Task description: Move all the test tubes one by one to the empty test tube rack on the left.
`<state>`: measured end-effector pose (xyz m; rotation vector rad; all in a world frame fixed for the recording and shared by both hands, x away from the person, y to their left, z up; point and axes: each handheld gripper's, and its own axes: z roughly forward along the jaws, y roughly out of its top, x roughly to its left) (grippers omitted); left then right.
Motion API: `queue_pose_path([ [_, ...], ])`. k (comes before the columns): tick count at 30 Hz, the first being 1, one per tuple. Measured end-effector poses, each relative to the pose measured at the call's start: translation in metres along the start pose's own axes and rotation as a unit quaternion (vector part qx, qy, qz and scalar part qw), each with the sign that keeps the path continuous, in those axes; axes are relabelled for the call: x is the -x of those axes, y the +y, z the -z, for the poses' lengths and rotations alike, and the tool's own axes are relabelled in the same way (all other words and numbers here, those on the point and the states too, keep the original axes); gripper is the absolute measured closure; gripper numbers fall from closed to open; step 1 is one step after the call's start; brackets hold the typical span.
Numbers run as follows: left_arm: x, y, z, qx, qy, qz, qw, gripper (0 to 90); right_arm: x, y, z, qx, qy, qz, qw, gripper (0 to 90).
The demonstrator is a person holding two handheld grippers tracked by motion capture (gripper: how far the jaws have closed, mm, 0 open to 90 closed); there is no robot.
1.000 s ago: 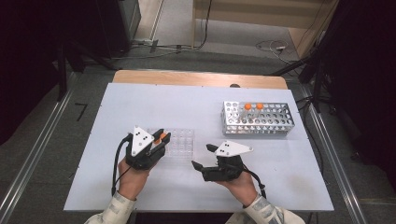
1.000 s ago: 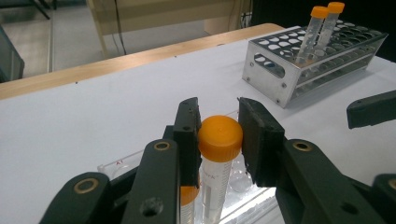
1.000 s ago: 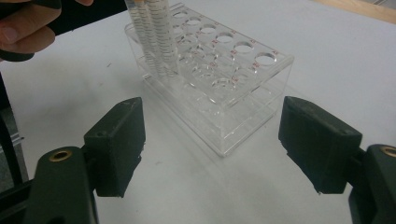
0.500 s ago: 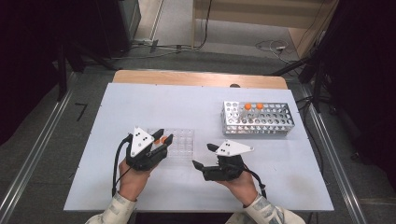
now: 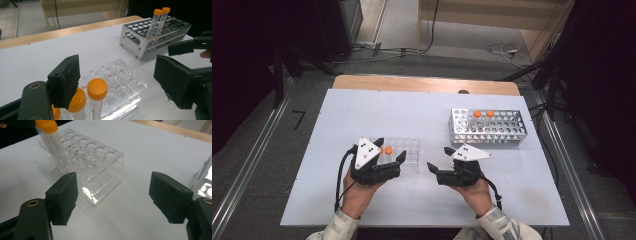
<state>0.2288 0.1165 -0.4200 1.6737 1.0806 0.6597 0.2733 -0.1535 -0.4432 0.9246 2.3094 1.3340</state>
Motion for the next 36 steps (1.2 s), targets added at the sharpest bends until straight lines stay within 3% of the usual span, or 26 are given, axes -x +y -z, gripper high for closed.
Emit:
queue_pose_path([
  [16, 0.003, 0.001, 0.001, -0.001, -0.007, -0.002, 1.0000, 21.2, 0.040, 0.006, 0.010, 0.008, -0.060, -0.018, 0.9980, 23.8],
  [23, 0.003, 0.001, 0.002, 0.002, -0.007, -0.002, 1.0000, 21.1, 0.061, 0.009, 0.016, 0.015, -0.091, -0.041, 0.9948, 25.1],
  [31, 0.005, 0.001, 0.002, 0.000, -0.008, -0.005, 1.0000, 21.1, 0.074, 0.009, 0.014, 0.012, -0.117, -0.042, 0.9921, 26.2],
  [36, 0.006, 0.001, 0.003, 0.003, -0.010, -0.005, 0.9999, 21.1, 0.083, 0.009, 0.011, 0.013, -0.150, -0.048, 0.9874, 29.7],
])
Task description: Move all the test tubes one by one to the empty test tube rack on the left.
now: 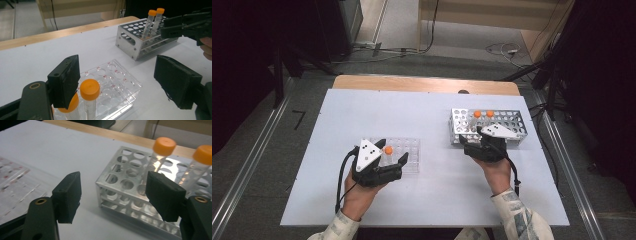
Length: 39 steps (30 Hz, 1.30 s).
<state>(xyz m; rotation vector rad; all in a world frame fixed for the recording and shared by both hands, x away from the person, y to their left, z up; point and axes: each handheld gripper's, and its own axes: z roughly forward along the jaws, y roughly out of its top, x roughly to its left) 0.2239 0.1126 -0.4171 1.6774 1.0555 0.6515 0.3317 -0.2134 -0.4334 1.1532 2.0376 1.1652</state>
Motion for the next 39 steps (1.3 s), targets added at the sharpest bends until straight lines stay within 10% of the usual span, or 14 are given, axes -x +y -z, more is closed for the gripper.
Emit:
queue_pose_path([
  [12, 0.000, 0.001, 0.002, 0.002, -0.003, 0.002, 1.0000, 21.2, 0.021, 0.004, -0.022, 0.003, -0.051, -0.027, 0.9983, 43.0],
  [39, -0.001, 0.001, 0.003, 0.002, -0.002, 0.002, 1.0000, 21.2, 0.038, 0.007, -0.051, -0.014, -0.052, -0.058, 0.9969, 65.2],
])
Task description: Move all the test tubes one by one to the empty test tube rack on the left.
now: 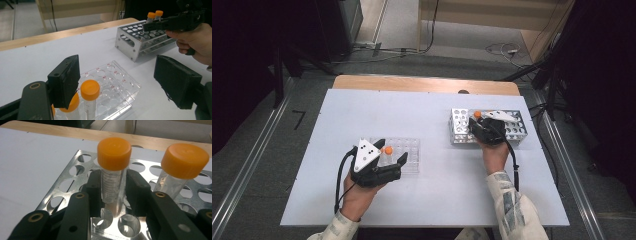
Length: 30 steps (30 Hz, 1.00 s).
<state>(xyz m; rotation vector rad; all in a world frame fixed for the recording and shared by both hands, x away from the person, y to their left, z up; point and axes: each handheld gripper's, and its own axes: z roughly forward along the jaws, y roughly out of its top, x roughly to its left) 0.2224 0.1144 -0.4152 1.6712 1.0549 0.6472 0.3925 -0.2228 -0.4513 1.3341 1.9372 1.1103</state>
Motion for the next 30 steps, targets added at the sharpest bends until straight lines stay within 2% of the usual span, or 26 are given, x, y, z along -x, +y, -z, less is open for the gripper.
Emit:
queue_pose_path([
  [3, 0.000, 0.000, 0.000, 0.000, 0.000, 0.000, 1.0000, 21.2, 0.000, 0.000, -0.001, 0.000, 0.010, -0.004, 0.9999, 71.3],
  [11, 0.000, -0.001, -0.001, -0.002, 0.001, -0.003, 1.0000, 21.2, 0.000, 0.005, 0.007, 0.013, 0.010, 0.001, 0.9999, 71.7],
  [21, 0.002, 0.000, 0.001, 0.001, 0.001, -0.002, 1.0000, 21.2, -0.002, 0.025, 0.032, 0.049, 0.016, 0.024, 0.9984, 72.0],
  [27, 0.002, 0.000, 0.001, 0.002, 0.002, -0.003, 1.0000, 21.2, -0.006, 0.029, 0.047, 0.057, 0.053, 0.037, 0.9963, 72.1],
  [30, 0.002, 0.000, 0.001, 0.004, 0.001, -0.003, 1.0000, 21.2, -0.011, 0.028, 0.055, 0.047, 0.083, 0.046, 0.9944, 72.1],
])
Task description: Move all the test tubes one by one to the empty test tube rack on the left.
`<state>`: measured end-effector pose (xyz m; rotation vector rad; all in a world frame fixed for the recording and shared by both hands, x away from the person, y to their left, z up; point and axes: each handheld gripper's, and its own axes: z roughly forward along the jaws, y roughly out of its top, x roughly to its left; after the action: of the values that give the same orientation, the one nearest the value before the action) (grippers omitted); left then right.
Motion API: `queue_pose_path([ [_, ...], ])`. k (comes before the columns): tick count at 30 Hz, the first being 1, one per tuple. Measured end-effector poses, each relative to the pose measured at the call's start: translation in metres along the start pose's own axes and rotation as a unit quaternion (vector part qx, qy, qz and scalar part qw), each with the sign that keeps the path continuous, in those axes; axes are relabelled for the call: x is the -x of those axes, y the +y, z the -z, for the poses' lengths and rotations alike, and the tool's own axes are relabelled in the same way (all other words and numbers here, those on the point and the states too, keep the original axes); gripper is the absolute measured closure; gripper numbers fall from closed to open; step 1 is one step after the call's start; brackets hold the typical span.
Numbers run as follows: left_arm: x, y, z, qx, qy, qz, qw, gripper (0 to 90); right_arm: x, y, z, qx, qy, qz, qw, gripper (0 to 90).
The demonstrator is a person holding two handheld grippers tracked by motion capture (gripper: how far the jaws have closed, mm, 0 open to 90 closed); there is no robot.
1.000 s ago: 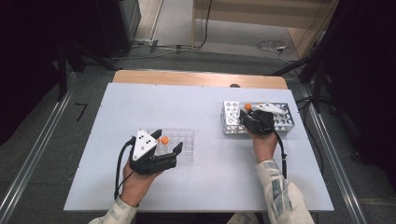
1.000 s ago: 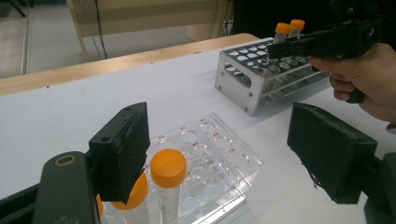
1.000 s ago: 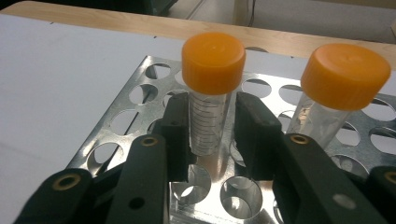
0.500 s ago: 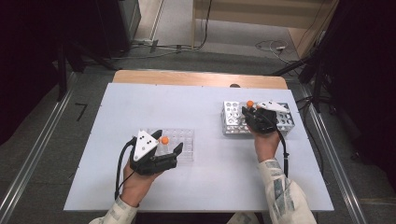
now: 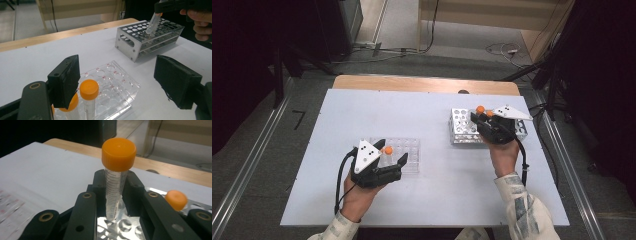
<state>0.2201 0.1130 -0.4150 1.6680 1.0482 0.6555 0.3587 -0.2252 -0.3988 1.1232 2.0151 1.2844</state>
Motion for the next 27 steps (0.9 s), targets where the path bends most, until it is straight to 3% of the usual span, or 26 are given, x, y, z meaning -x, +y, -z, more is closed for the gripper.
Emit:
queue_pose_path([
  [4, 0.001, 0.000, 0.001, 0.001, 0.000, -0.001, 1.0000, 21.1, -0.007, -0.003, 0.008, -0.007, 0.025, -0.004, 0.9997, 72.3],
  [9, 0.002, 0.001, 0.001, 0.002, -0.001, -0.002, 1.0000, 21.2, -0.015, -0.013, 0.013, -0.012, 0.031, 0.011, 0.9994, 72.2],
  [11, 0.002, 0.001, 0.001, 0.001, -0.002, -0.001, 1.0000, 21.2, -0.018, -0.017, 0.012, -0.024, 0.049, 0.010, 0.9984, 72.3],
  [27, 0.005, 0.000, 0.001, 0.000, -0.006, -0.004, 1.0000, 21.2, -0.038, -0.039, 0.013, -0.058, 0.086, 0.006, 0.9946, 72.2],
])
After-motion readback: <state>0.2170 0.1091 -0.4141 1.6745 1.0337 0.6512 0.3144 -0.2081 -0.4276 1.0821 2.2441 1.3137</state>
